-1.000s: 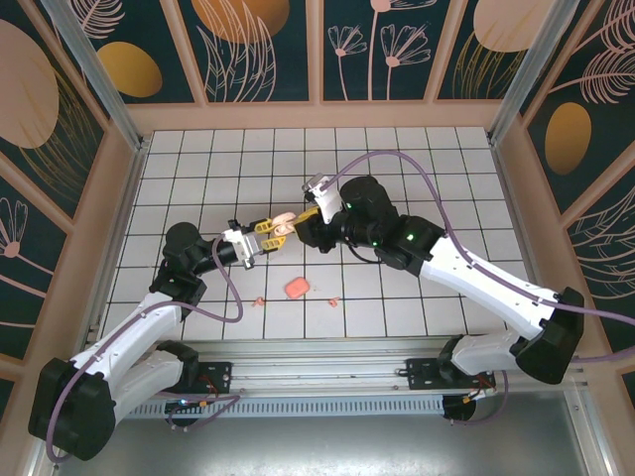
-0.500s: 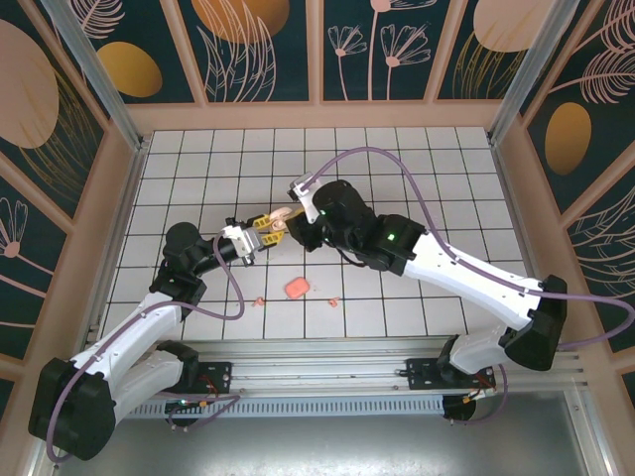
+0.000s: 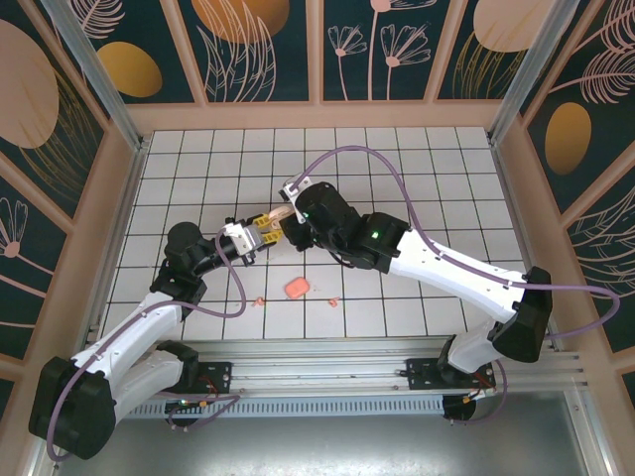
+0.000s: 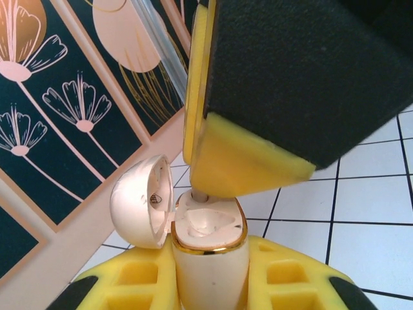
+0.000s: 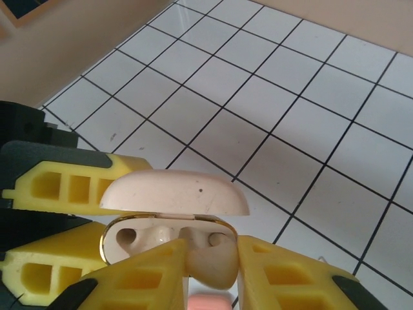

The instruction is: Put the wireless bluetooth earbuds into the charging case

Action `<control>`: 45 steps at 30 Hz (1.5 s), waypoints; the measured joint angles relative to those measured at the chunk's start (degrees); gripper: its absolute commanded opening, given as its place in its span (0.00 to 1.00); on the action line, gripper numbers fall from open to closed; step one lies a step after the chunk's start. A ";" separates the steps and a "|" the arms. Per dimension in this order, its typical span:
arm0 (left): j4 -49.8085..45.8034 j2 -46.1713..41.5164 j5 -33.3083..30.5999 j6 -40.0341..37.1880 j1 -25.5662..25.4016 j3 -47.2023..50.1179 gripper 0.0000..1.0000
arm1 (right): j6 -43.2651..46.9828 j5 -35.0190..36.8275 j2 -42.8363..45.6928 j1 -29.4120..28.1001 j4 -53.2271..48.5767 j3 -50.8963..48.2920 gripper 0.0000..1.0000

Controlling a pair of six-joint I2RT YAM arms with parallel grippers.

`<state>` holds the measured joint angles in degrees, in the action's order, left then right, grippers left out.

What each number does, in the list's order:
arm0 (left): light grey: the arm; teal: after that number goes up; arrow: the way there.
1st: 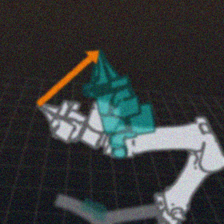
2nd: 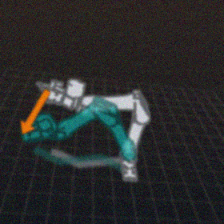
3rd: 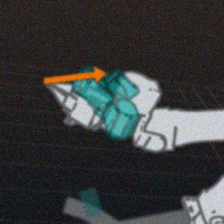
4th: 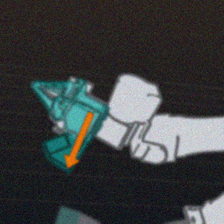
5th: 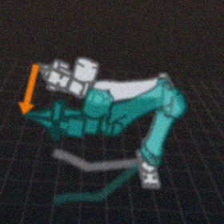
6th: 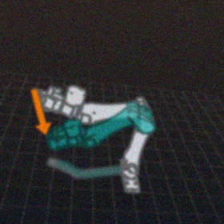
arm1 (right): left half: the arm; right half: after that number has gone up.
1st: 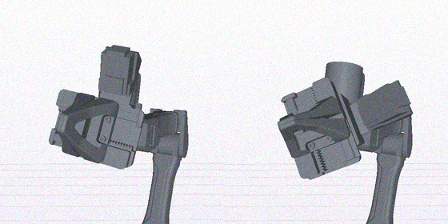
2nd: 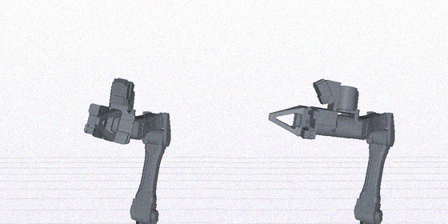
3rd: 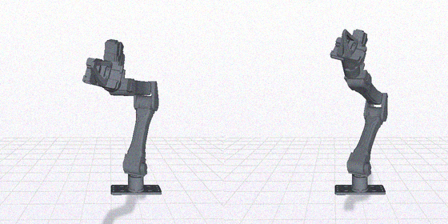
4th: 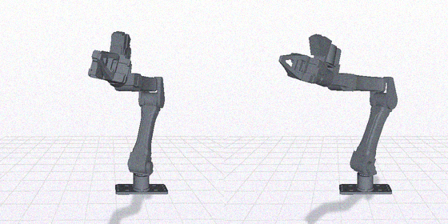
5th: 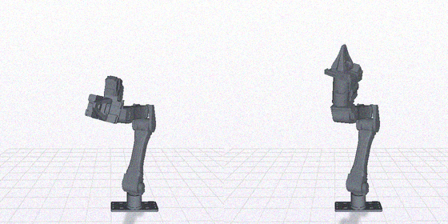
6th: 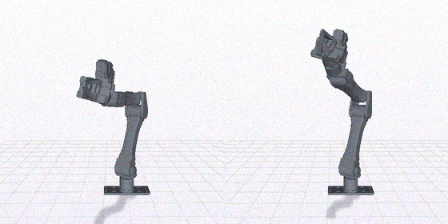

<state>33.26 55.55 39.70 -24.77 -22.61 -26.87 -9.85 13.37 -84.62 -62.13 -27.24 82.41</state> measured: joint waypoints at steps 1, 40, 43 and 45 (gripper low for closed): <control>0.00 0.00 0.13 0.02 0.00 0.00 0.13 | -0.24 -0.42 0.02 0.04 0.15 -0.13 0.28; 13.77 7.43 0.26 24.39 -0.28 1.95 0.16 | -13.66 -27.34 15.54 19.69 10.12 -15.91 0.52; 15.15 8.17 -1.79 27.96 -0.28 3.15 0.16 | -15.08 -28.06 13.64 23.23 6.10 -16.39 0.51; 15.80 8.79 -3.43 30.21 -0.28 3.76 0.16 | -15.85 -28.26 11.58 24.79 3.87 -16.59 0.50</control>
<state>49.06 64.34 36.27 5.43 -22.90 -23.11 -25.69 -14.90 -73.03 -37.34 -23.38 65.82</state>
